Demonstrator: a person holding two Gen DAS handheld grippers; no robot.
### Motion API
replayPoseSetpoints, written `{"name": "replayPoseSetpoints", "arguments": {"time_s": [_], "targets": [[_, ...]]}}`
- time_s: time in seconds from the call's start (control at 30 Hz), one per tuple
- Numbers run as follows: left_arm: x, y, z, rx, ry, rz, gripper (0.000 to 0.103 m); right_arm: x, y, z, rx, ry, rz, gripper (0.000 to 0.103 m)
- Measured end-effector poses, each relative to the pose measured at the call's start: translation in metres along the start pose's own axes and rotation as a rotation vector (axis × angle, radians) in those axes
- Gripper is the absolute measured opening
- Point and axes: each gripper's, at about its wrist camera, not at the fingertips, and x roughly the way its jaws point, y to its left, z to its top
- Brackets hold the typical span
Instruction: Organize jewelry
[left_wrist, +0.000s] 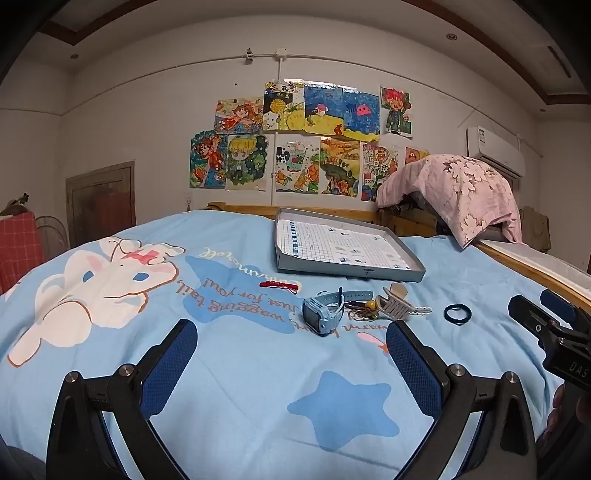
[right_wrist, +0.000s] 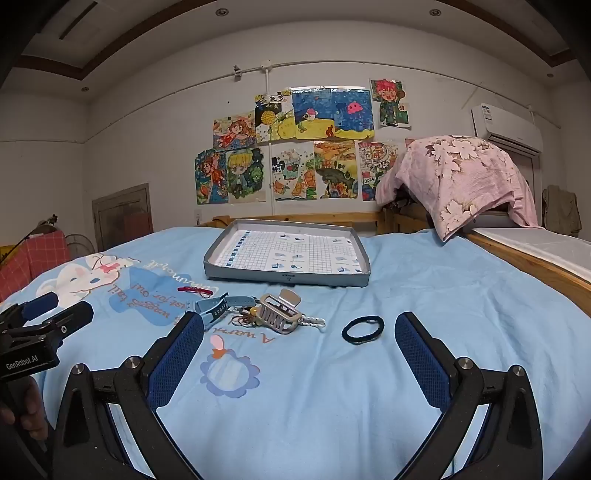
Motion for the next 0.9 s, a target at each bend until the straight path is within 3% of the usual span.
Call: {"name": "replayPoseSetpoints", "arguments": {"time_s": [0.9], "targets": [[0.0001, -0.0013, -0.0003, 0.008, 0.002, 0.001, 0.103, 0.0014, 0.0006, -0.0003, 0.003, 0.004, 0.001, 0.102]]}}
